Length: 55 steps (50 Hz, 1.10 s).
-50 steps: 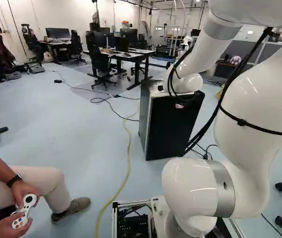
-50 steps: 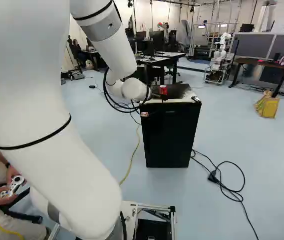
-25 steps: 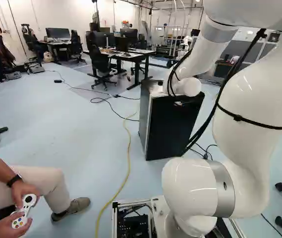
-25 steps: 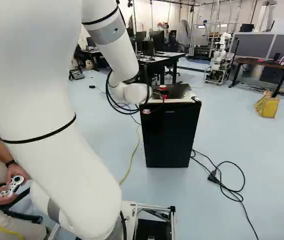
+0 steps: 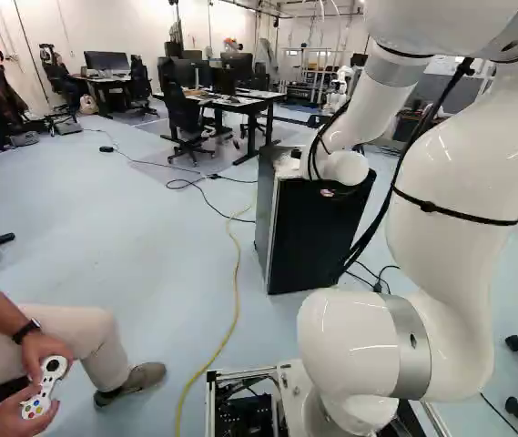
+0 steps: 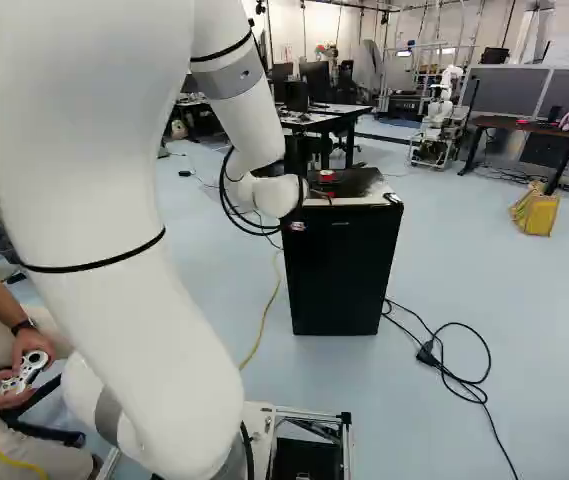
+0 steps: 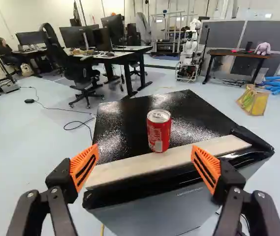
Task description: Grab a drink from the fridge
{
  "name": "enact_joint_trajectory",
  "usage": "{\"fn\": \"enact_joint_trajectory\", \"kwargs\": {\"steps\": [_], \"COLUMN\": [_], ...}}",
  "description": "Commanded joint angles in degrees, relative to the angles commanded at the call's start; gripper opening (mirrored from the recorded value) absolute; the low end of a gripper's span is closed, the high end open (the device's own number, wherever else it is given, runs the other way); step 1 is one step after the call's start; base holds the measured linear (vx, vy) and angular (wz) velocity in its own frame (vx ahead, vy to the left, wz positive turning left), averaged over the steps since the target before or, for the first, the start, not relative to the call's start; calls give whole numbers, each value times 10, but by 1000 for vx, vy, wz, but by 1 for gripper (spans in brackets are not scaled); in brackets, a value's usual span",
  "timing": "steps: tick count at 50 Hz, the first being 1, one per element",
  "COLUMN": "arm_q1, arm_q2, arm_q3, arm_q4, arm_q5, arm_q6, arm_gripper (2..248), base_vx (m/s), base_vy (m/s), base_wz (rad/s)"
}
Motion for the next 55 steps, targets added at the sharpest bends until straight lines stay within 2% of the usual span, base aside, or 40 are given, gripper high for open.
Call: {"fn": "enact_joint_trajectory", "kwargs": {"steps": [29,55], "arm_q1": [-14,-24], "arm_q2": [-69,-128], "arm_q3": [-38,-102], "arm_q4": [-18,-20], "arm_q5": [0,0], "arm_q6": [0,0], "arm_gripper": [247,247], "base_vx": [0,0], "base_vy": [0,0], "base_wz": [0,0]}}
